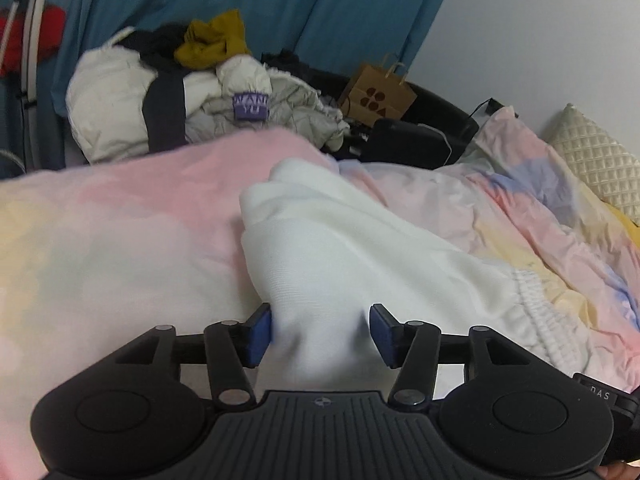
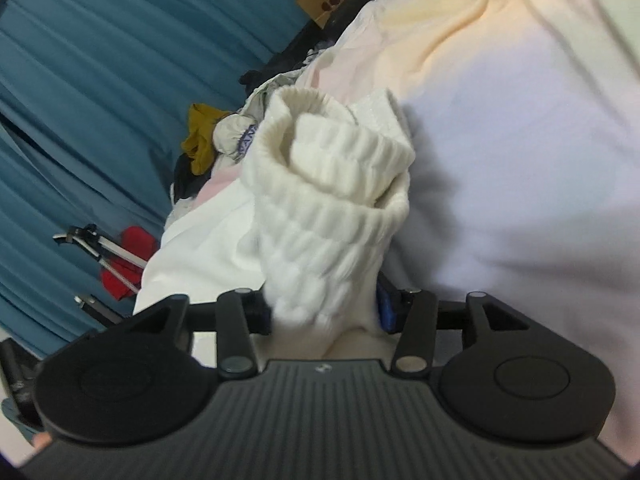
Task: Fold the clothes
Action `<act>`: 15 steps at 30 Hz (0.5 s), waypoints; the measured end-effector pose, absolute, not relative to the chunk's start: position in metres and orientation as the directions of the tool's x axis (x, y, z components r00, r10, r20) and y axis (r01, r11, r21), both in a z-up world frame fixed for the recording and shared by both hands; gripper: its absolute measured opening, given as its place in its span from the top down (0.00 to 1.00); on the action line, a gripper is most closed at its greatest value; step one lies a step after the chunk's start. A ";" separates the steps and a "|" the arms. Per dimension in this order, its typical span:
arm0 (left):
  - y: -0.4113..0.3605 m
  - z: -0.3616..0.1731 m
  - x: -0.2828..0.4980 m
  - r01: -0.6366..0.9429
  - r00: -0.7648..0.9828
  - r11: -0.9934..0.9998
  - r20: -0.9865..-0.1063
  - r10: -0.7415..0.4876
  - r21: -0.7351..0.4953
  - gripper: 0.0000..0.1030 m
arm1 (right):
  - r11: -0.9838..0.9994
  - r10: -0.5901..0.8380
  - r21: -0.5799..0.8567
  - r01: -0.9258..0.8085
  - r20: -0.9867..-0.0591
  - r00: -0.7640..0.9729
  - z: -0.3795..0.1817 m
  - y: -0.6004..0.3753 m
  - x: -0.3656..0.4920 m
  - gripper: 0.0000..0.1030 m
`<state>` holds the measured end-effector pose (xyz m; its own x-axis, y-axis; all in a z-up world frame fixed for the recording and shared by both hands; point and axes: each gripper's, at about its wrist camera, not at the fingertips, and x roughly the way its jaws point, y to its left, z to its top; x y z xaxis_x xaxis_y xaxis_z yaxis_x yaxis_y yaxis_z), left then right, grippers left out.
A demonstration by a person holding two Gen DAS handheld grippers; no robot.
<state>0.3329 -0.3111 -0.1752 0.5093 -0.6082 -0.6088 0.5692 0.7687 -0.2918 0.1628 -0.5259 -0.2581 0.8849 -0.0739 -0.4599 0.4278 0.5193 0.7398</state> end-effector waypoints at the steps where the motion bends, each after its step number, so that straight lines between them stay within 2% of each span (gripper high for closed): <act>1: -0.300 -0.155 0.315 0.571 0.516 0.769 -0.604 -0.607 -0.286 0.44 | 0.529 -0.095 0.723 0.443 -0.469 0.878 -0.251 -0.521 0.152 0.48; 4: -0.280 -0.125 0.281 0.590 0.535 0.765 -0.585 -0.609 -0.257 0.39 | 0.573 -0.166 0.660 0.487 -0.488 0.857 -0.228 -0.503 0.124 0.47; 6: -0.267 -0.104 0.255 0.602 0.555 0.763 -0.565 -0.611 -0.235 0.31 | 0.608 -0.210 0.615 0.501 -0.484 0.849 -0.207 -0.488 0.109 0.47; 10: -0.241 -0.067 0.201 0.620 0.595 0.764 -0.526 -0.608 -0.182 0.27 | 0.681 -0.245 0.556 0.476 -0.440 0.864 -0.165 -0.460 0.085 0.47; 12: -0.227 -0.050 0.173 0.623 0.616 0.768 -0.512 -0.598 -0.147 0.17 | 0.727 -0.252 0.516 0.454 -0.414 0.875 -0.143 -0.442 0.072 0.47; 15: -0.201 -0.031 0.133 0.622 0.650 0.776 -0.483 -0.586 -0.106 0.15 | 0.779 -0.255 0.463 0.423 -0.383 0.888 -0.118 -0.414 0.055 0.47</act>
